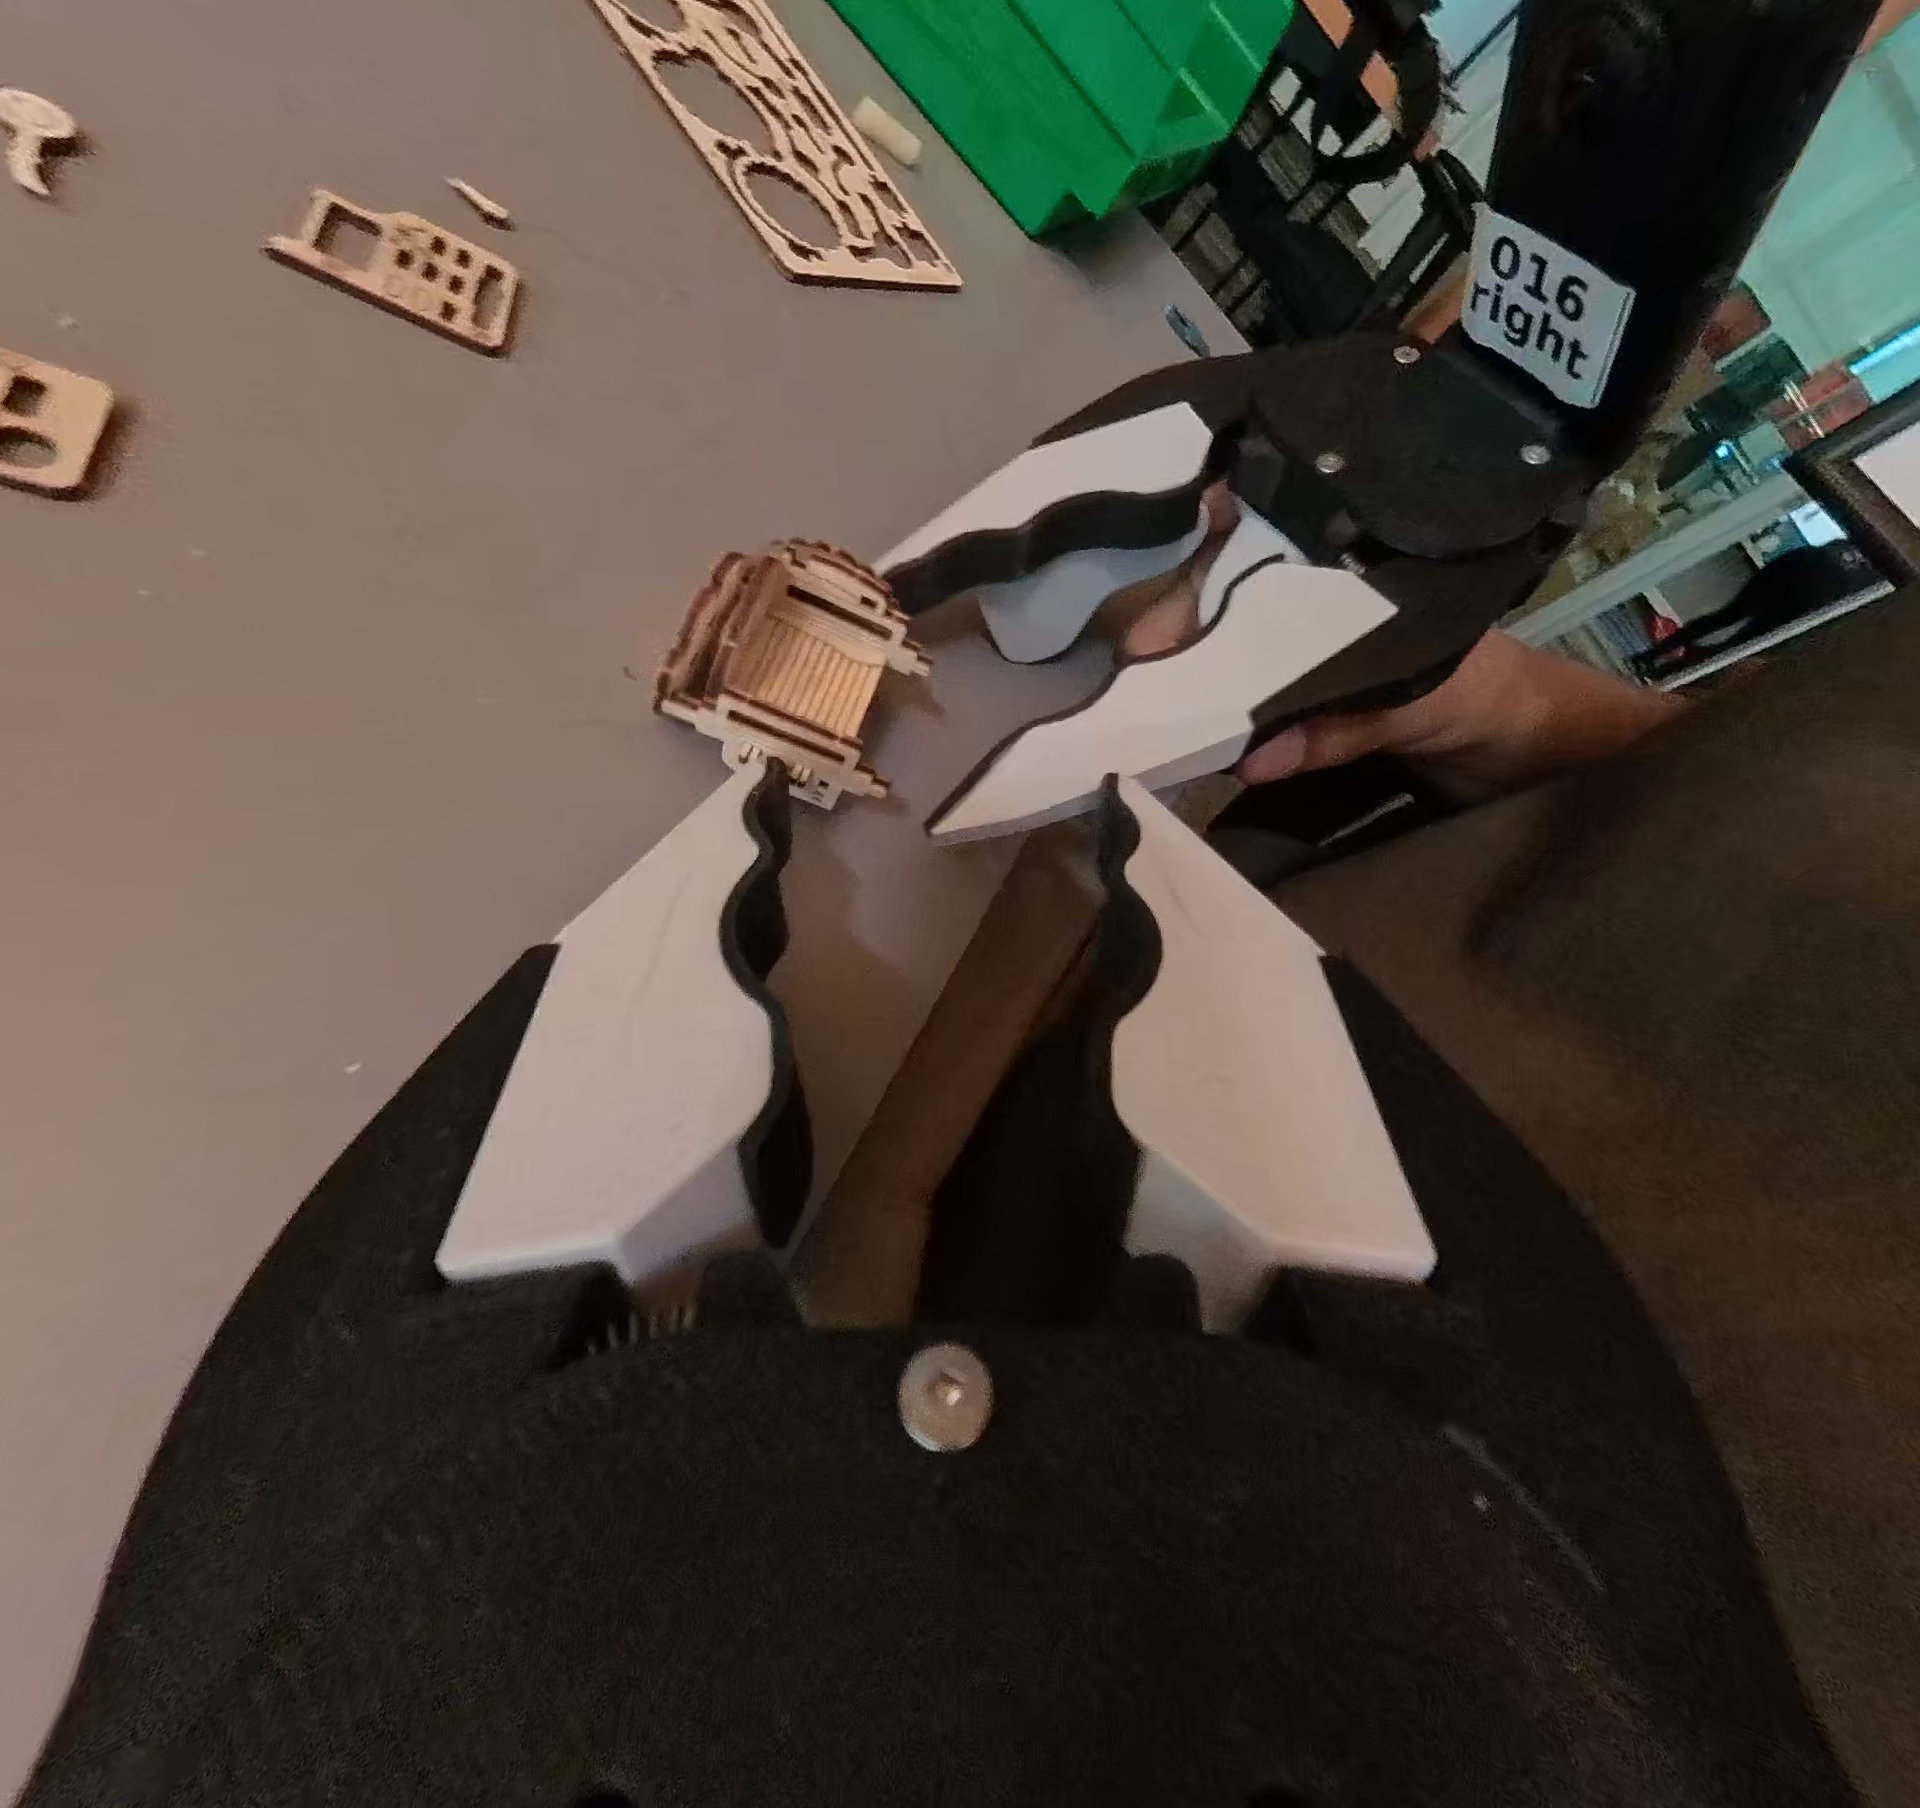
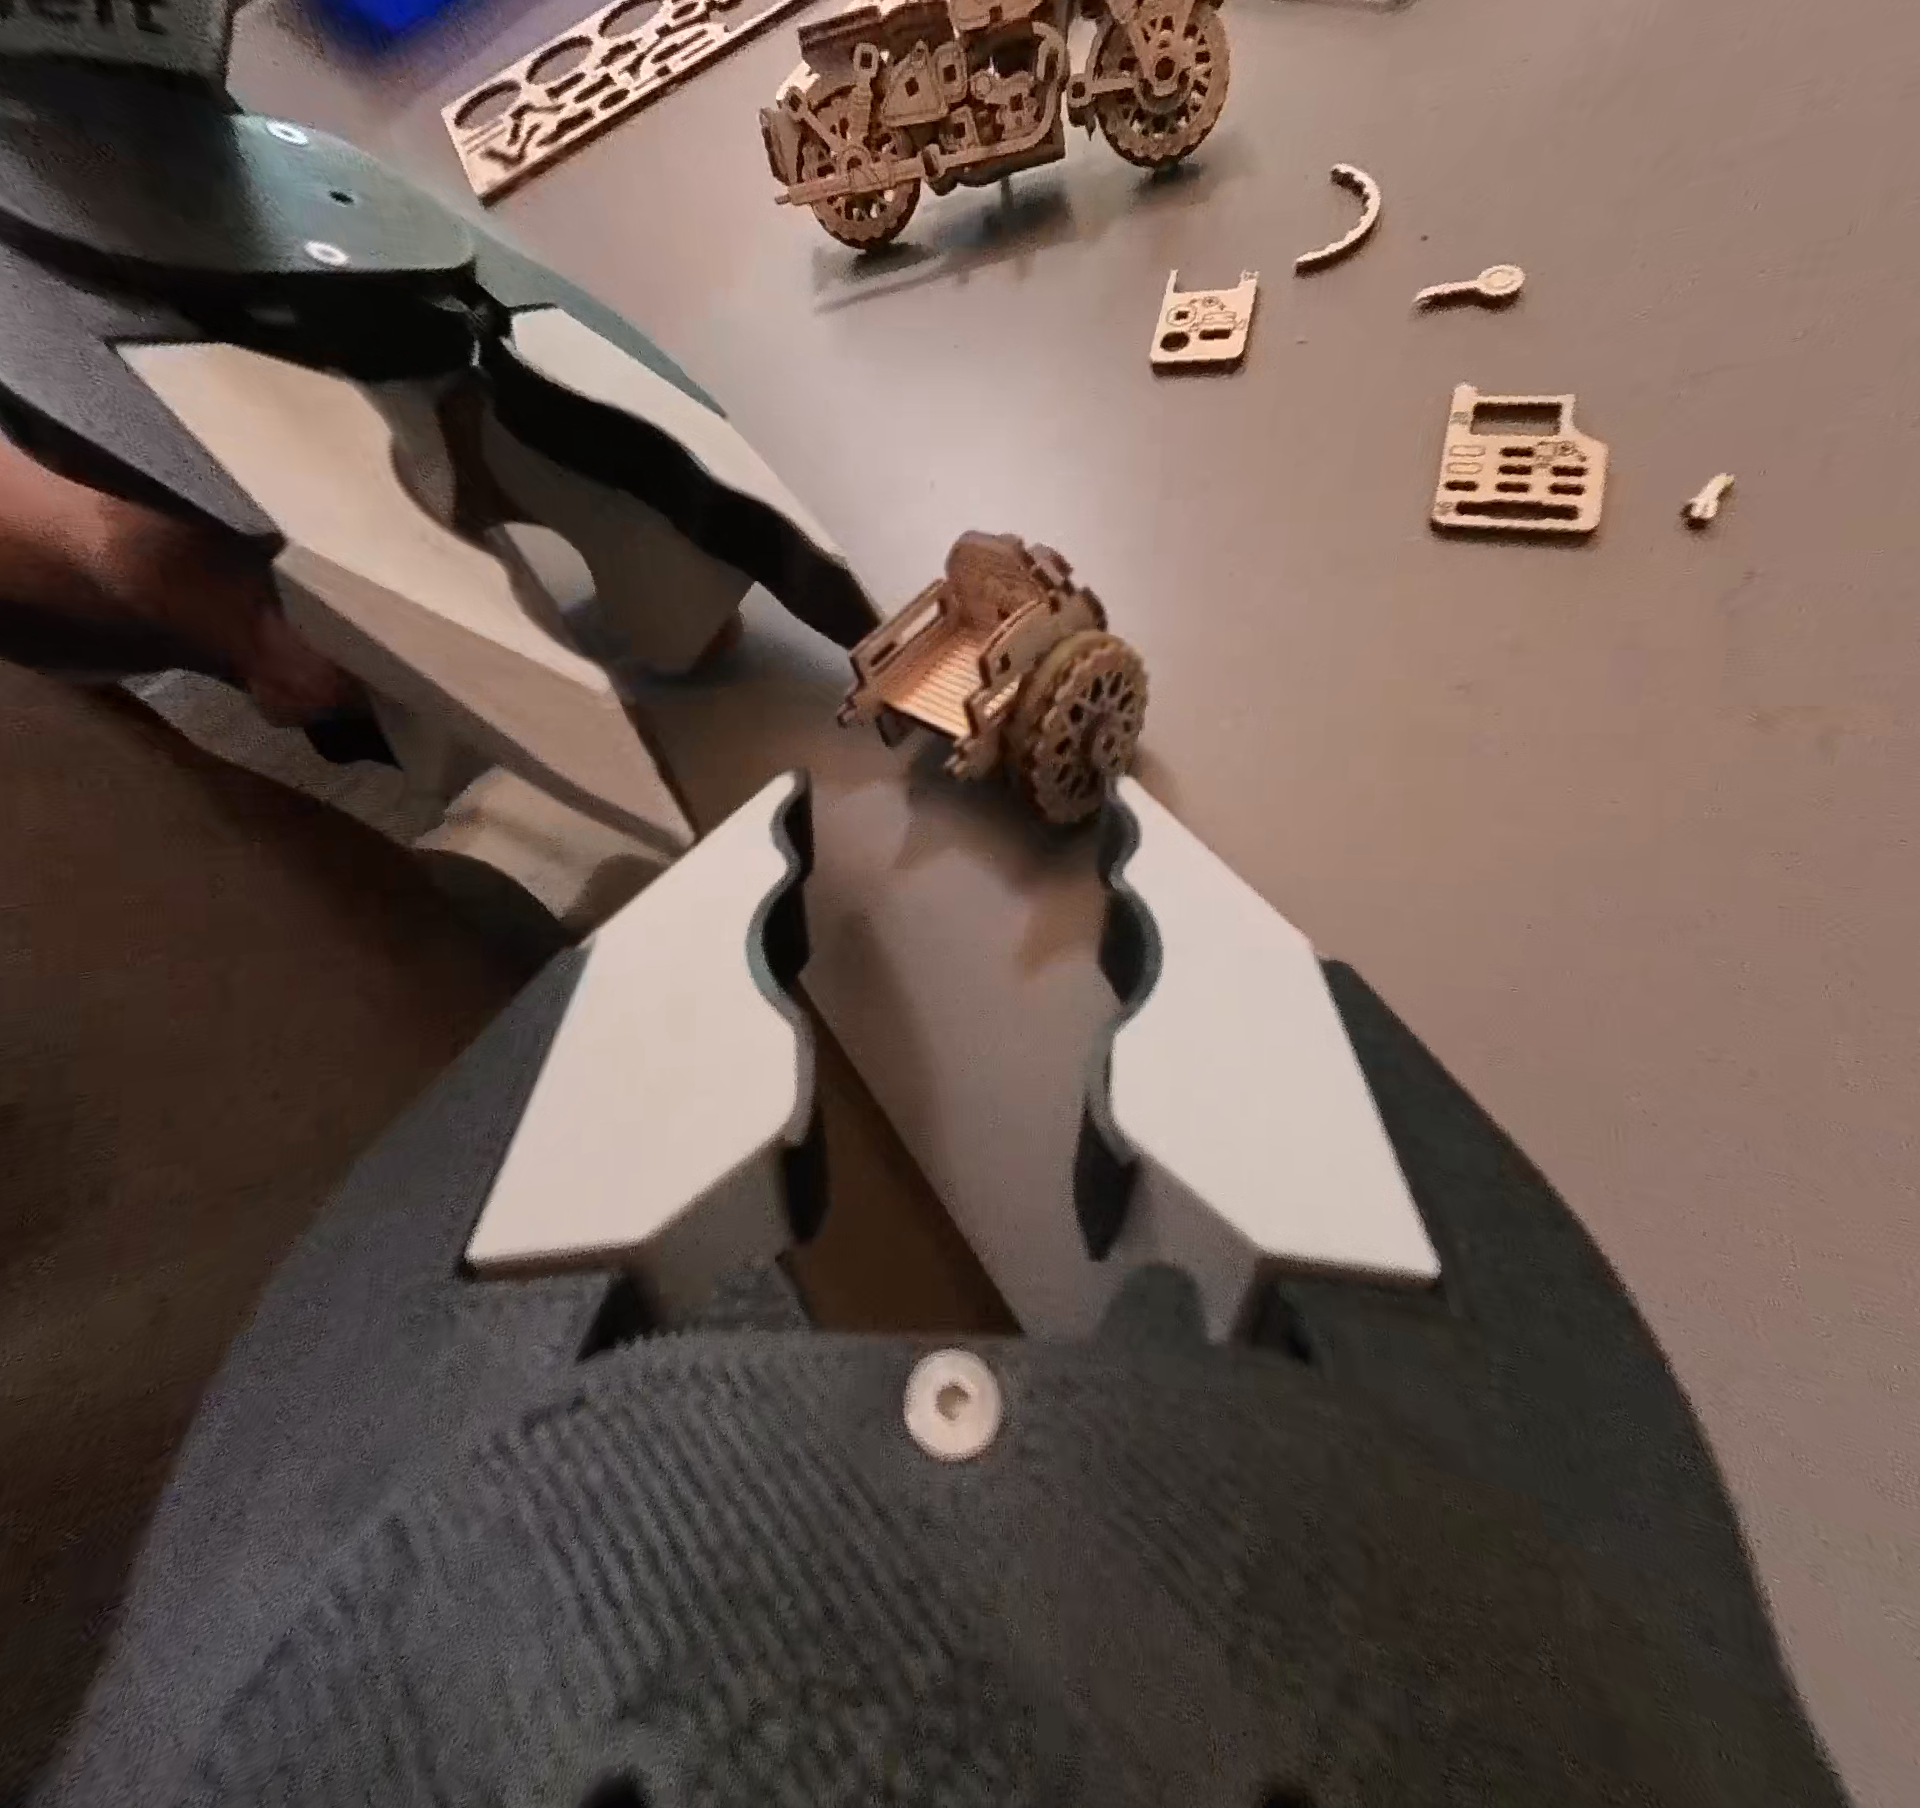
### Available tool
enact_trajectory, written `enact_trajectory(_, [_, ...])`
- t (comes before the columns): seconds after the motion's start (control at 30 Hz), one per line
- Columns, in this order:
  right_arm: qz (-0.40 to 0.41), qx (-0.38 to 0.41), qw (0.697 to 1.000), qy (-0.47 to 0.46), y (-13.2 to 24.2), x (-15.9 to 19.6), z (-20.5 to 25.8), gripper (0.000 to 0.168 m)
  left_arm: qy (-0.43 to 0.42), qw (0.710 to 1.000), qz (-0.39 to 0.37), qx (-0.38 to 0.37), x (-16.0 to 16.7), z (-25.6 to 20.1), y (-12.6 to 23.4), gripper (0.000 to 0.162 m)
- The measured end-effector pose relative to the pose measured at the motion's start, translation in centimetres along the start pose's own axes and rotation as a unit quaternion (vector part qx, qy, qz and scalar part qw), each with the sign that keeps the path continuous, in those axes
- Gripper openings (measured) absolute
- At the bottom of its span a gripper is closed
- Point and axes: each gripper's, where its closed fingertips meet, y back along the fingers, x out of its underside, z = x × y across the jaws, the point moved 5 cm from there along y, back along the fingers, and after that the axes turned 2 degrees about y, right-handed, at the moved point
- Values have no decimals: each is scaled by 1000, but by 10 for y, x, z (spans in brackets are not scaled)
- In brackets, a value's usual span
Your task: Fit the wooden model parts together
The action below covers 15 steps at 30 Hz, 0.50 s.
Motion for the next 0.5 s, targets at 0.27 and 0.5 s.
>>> enact_trajectory(0.27, [23, 75, 994, 75, 1, 5, -9, 69, -1, 999, 8, 34, 2, -8, -6, 55])
enact_trajectory(0.5, [-17, 140, 969, 203, 10, -7, 3, 74, 13, 998, -34, 51, -12, 0, 11, 51])
